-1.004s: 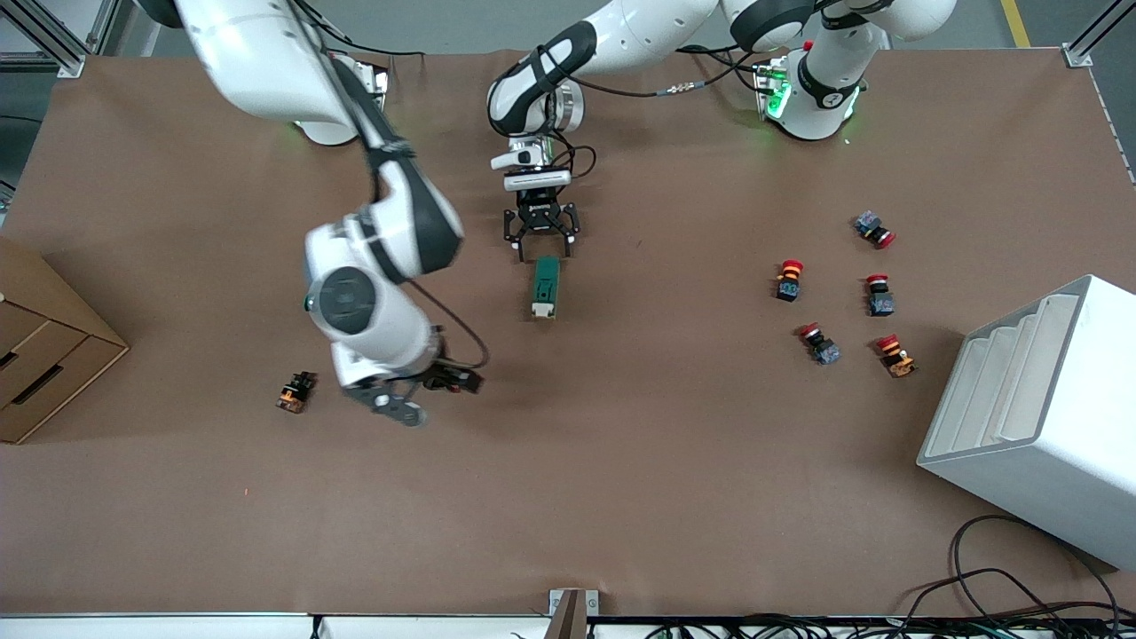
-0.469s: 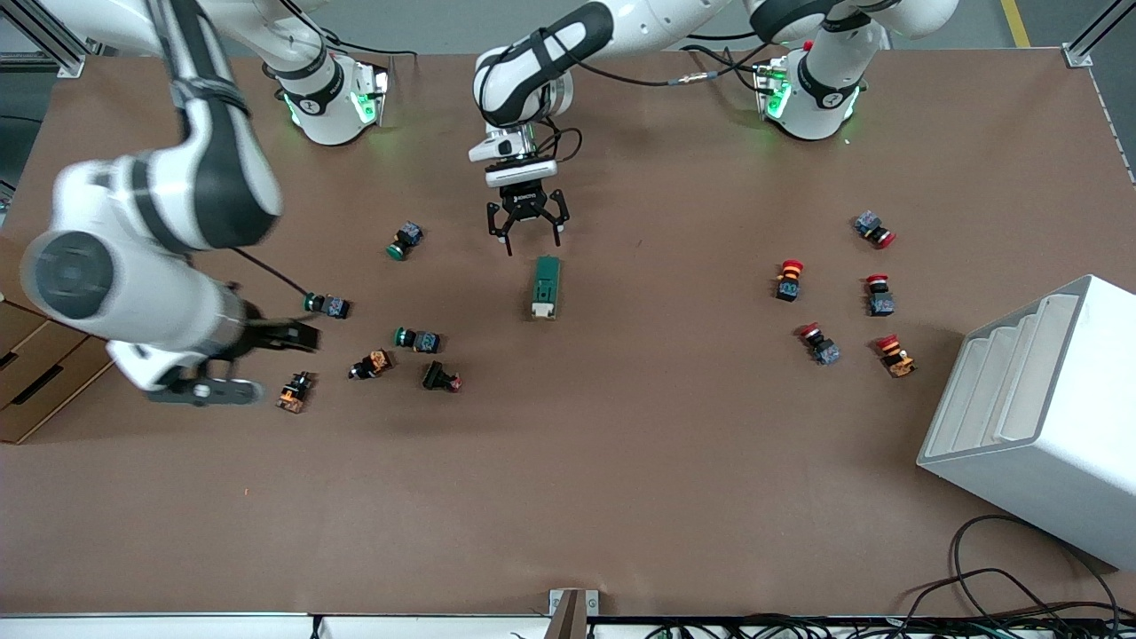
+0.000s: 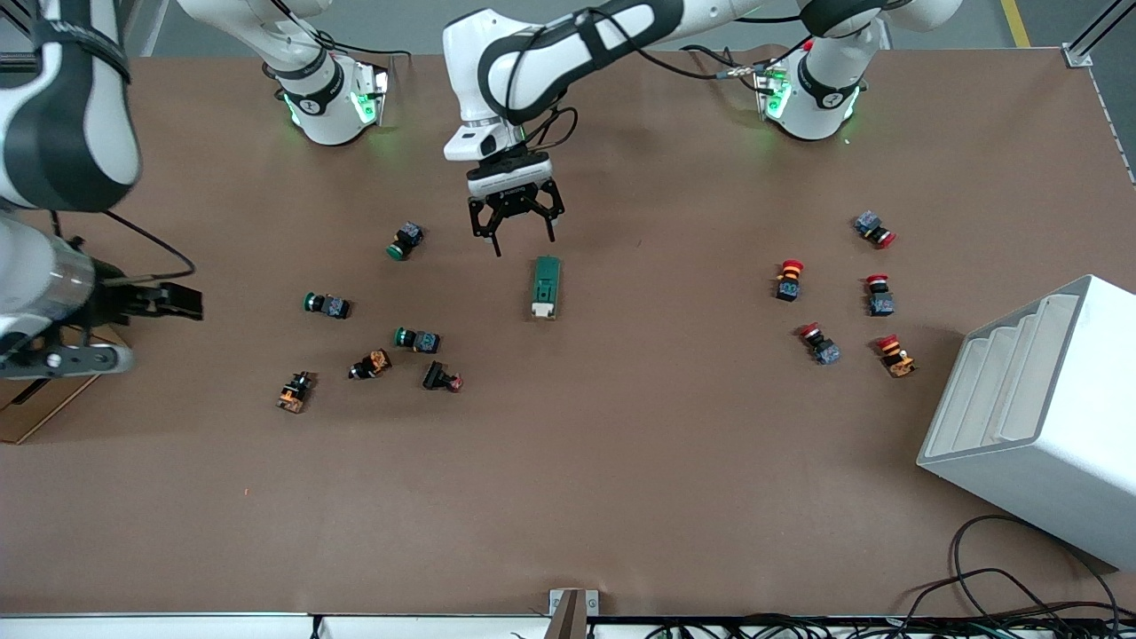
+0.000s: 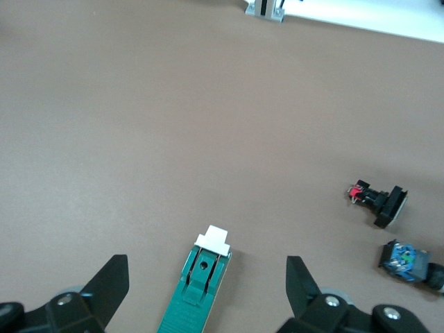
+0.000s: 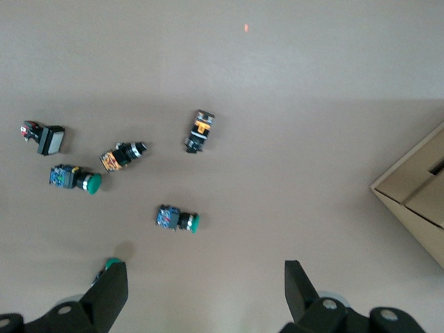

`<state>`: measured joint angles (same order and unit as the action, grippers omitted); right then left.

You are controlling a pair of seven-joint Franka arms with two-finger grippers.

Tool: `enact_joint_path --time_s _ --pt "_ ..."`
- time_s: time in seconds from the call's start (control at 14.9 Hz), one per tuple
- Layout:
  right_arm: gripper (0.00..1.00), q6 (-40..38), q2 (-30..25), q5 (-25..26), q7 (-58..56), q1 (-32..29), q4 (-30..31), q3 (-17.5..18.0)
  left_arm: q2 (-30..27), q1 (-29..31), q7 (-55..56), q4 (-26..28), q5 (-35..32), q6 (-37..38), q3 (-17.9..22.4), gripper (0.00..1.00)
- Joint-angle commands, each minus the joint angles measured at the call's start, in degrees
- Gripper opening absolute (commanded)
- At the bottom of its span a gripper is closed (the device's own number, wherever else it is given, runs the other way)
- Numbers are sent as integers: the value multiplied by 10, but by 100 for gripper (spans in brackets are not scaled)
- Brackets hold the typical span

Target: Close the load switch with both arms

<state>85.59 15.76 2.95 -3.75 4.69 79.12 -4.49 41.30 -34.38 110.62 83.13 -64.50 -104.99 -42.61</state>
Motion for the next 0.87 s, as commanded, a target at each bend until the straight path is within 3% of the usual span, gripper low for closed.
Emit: enact_joint_path --time_s 0.0,0.27,0.47,0.6,0.8 --pt "100 -38 -1 13 -6 -22 -35 11 -29 35 -104 -39 92 2 -5 100" --pt "100 -38 1 10 -2 -43 -41 13 -101 115 -210 -43 226 2 -6 100" --pt "100 -36 1 4 -2 -46 -41 13 -161 199 -378 -44 341 6 -5 100" --pt "100 -37 1 -7 1 -44 -42 12 -182 259 -462 -62 413 30 -6 100" --pt "100 -59 -6 -13 3 -44 -42 11 -202 329 -610 -89 466 93 -6 100"
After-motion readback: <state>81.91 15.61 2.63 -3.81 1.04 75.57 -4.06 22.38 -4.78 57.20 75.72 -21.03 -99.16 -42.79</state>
